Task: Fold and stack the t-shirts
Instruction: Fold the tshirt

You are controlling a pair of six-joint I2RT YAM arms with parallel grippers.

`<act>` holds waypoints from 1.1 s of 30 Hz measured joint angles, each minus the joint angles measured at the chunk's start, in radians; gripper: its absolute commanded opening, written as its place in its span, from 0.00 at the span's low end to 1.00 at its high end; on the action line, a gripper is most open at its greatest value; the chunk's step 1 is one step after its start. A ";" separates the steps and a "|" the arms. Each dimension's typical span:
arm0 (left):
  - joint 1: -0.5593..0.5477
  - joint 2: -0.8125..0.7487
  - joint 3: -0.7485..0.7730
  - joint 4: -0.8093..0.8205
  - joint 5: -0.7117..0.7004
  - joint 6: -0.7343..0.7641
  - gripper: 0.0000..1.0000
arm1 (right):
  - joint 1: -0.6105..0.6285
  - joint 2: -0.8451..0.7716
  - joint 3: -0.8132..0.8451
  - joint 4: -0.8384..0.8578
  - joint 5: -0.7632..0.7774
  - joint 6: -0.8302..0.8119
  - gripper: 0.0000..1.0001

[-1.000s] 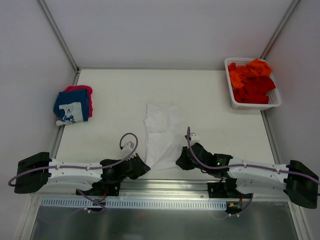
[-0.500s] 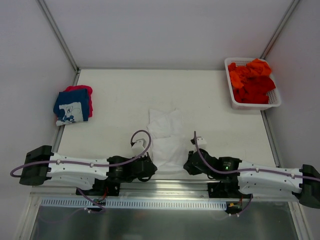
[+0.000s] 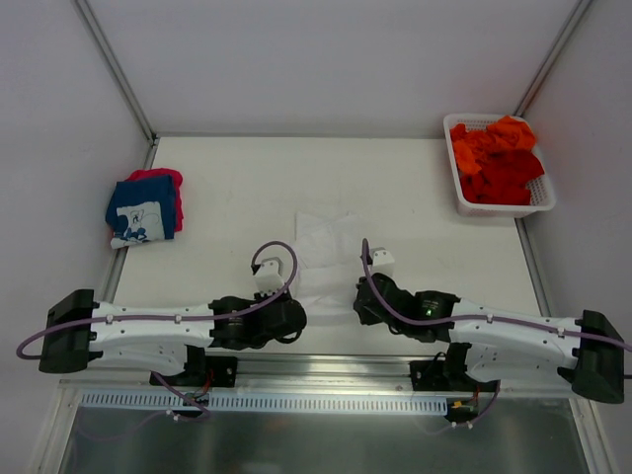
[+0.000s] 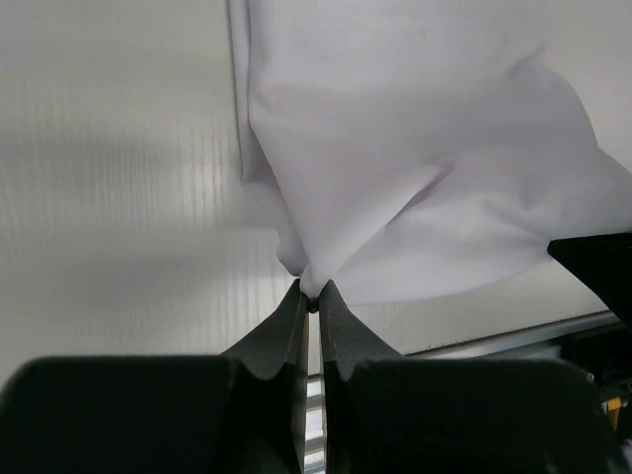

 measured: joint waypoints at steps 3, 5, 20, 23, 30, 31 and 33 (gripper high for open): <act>0.039 0.002 0.017 0.000 -0.010 0.030 0.00 | -0.042 0.023 0.021 0.016 0.000 -0.031 0.00; 0.066 0.005 0.031 0.000 -0.012 0.052 0.00 | -0.073 0.031 0.026 0.032 -0.003 -0.049 0.00; 0.301 0.162 0.147 0.059 -0.005 0.253 0.00 | -0.319 0.253 0.155 0.165 -0.150 -0.222 0.00; 0.351 0.199 0.165 0.087 0.002 0.298 0.00 | -0.355 0.309 0.194 0.188 -0.179 -0.251 0.00; 0.476 0.320 0.270 0.143 0.049 0.420 0.00 | -0.442 0.435 0.301 0.206 -0.236 -0.309 0.00; 0.489 0.338 0.290 0.148 0.053 0.435 0.00 | -0.454 0.450 0.319 0.206 -0.241 -0.316 0.00; 0.513 0.373 0.333 0.150 0.056 0.467 0.00 | -0.481 0.479 0.360 0.205 -0.259 -0.330 0.00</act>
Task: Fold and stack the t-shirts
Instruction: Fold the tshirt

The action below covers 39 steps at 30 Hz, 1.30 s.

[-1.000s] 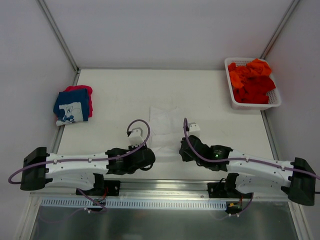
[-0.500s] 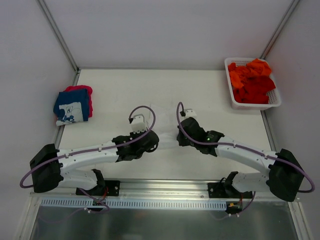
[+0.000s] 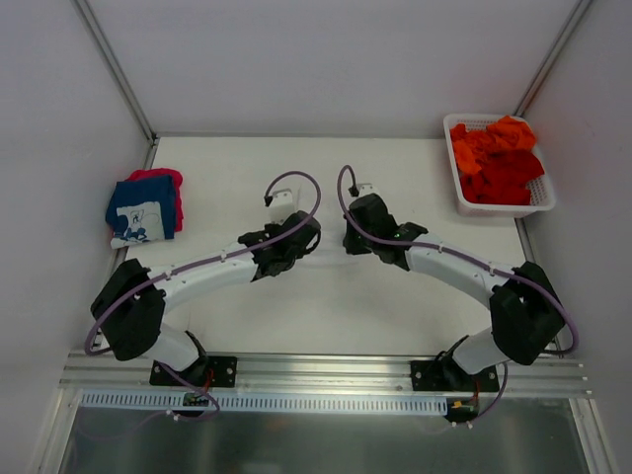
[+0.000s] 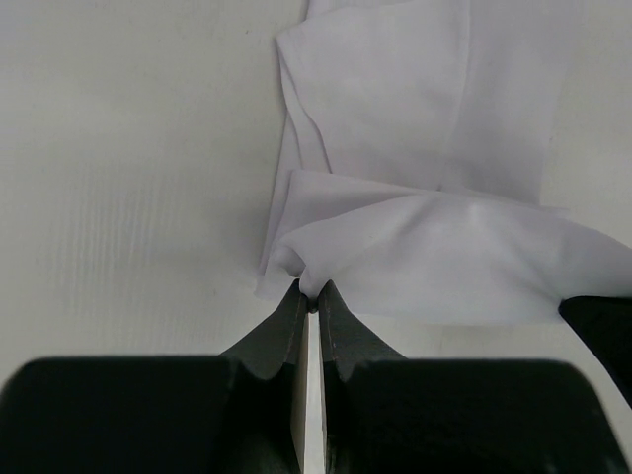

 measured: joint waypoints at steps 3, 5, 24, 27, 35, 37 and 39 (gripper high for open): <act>0.024 0.049 0.069 0.011 0.009 0.043 0.00 | -0.034 0.037 0.056 0.001 -0.019 -0.018 0.00; 0.041 0.070 0.108 0.013 0.018 0.069 0.00 | -0.057 0.060 0.092 -0.003 -0.031 -0.029 0.00; 0.238 0.341 0.428 0.050 0.070 0.238 0.00 | -0.230 0.380 0.495 -0.011 -0.166 -0.120 0.00; 0.265 0.410 0.493 0.056 0.077 0.253 0.00 | -0.249 0.455 0.575 -0.018 -0.184 -0.127 0.00; 0.341 0.617 0.762 0.052 0.126 0.294 0.00 | -0.305 0.711 0.948 -0.096 -0.225 -0.127 0.00; 0.363 0.688 0.880 0.041 0.135 0.307 0.48 | -0.321 0.783 1.064 -0.114 -0.231 -0.119 0.07; 0.386 0.766 1.011 0.036 0.155 0.322 0.99 | -0.335 0.858 1.190 -0.138 -0.232 -0.108 0.65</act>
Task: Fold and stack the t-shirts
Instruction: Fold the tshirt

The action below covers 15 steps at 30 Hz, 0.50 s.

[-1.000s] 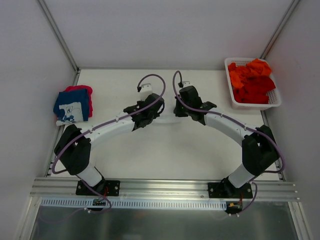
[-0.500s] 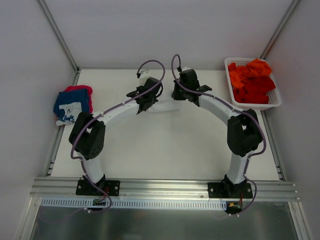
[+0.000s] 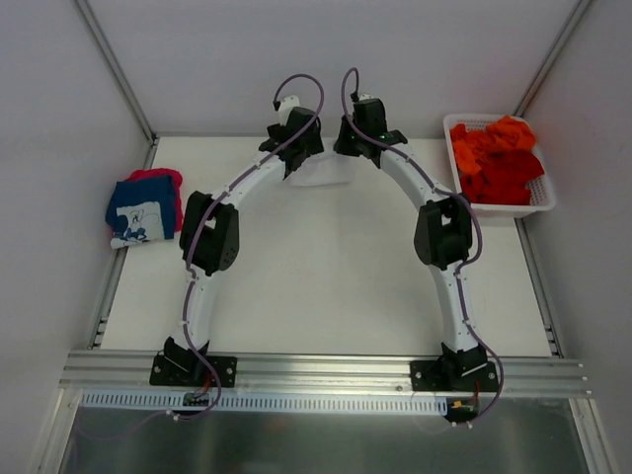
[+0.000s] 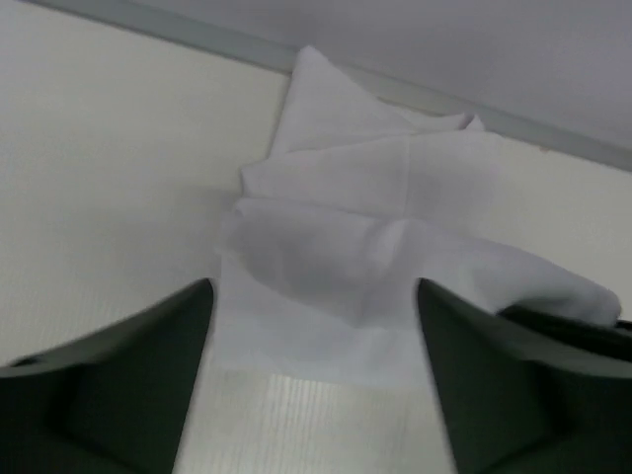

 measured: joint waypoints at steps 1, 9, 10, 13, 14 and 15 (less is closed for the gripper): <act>0.011 0.041 0.071 -0.007 0.009 0.003 0.99 | -0.006 0.039 0.069 -0.017 0.000 0.011 0.95; 0.090 0.193 0.285 -0.049 0.022 0.038 0.99 | -0.060 0.138 0.187 -0.033 -0.019 -0.006 1.00; 0.093 0.193 0.278 -0.051 0.021 0.045 0.99 | -0.066 0.108 0.111 -0.011 -0.018 -0.015 1.00; 0.091 0.180 0.235 -0.049 0.037 0.048 0.99 | -0.072 0.080 0.022 -0.026 -0.025 -0.027 0.93; 0.089 0.175 0.213 -0.049 0.050 0.047 0.99 | -0.071 0.080 0.019 -0.032 -0.032 -0.031 0.80; 0.087 0.173 0.193 -0.049 0.057 0.045 0.99 | -0.069 0.080 0.019 -0.034 -0.038 -0.036 0.73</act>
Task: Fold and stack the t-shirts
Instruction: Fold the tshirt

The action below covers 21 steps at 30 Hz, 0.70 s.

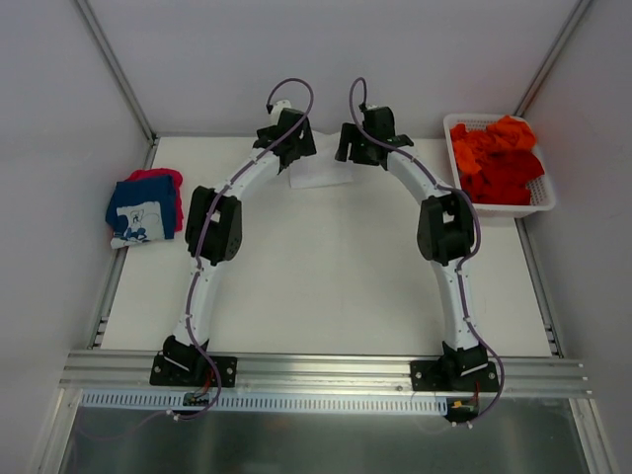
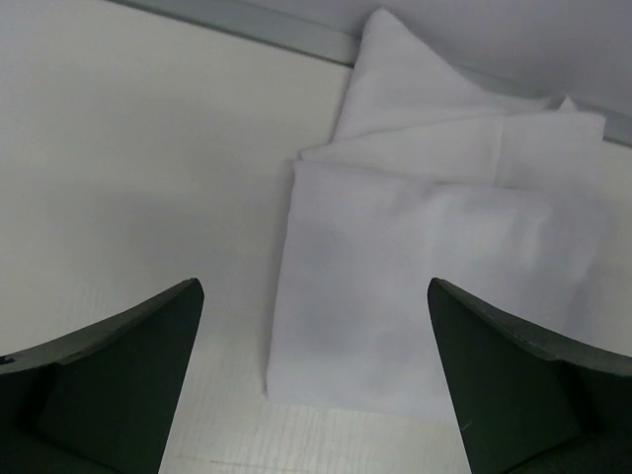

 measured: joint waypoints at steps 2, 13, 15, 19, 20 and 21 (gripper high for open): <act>-0.004 0.000 -0.021 -0.003 0.023 -0.002 0.98 | 0.006 -0.002 0.000 0.014 -0.014 -0.009 0.48; -0.010 0.018 0.072 0.003 0.099 0.009 0.00 | 0.018 0.014 0.097 0.042 -0.080 -0.003 0.00; -0.010 0.044 0.116 0.013 0.107 0.009 0.00 | 0.016 0.033 0.156 0.043 -0.096 -0.002 0.00; -0.005 0.116 0.198 0.026 0.169 0.001 0.00 | 0.010 0.085 0.244 0.054 -0.127 0.030 0.00; 0.000 0.133 0.206 0.029 0.195 -0.008 0.00 | 0.007 0.101 0.257 0.054 -0.141 0.045 0.00; 0.003 0.147 0.206 0.028 0.217 -0.021 0.00 | 0.004 0.121 0.270 0.054 -0.154 0.058 0.01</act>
